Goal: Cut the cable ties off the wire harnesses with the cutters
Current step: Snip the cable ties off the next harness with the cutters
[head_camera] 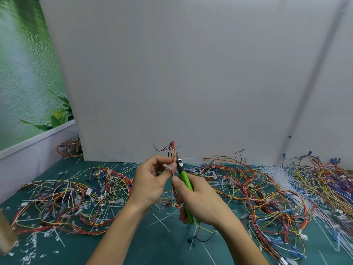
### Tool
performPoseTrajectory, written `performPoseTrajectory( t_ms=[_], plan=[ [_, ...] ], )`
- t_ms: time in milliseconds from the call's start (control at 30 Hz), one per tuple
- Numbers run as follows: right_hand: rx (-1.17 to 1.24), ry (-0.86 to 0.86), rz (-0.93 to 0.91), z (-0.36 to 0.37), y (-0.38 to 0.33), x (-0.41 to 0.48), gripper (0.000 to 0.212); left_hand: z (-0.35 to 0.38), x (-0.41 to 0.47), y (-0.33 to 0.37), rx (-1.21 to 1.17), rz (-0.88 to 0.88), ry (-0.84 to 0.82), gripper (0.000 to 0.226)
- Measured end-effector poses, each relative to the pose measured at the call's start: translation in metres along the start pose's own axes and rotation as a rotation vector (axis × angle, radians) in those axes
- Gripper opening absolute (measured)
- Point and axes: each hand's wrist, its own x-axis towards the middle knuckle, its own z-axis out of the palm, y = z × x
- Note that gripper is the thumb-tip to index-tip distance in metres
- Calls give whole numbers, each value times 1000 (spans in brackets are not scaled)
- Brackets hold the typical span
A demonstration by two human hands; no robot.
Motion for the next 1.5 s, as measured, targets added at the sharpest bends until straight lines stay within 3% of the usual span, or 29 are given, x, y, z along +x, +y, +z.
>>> performPoseTrajectory(
  t_ms=[267,533,900,1500],
  plan=[
    [1,-28,41,0,2,1,53,-1,-1,-2,20,-6,-19,9],
    [-18,7,-12,-5,5,2,47,0,0,-2,-12,15,-1,10],
    [135,-96,41,-8,-3,-3,44,4,-1,-4,-12,12,29,10],
    [78,-13,-23,-6,-2,-4,32,6,-1,-3,-42,56,17,8]
  ],
)
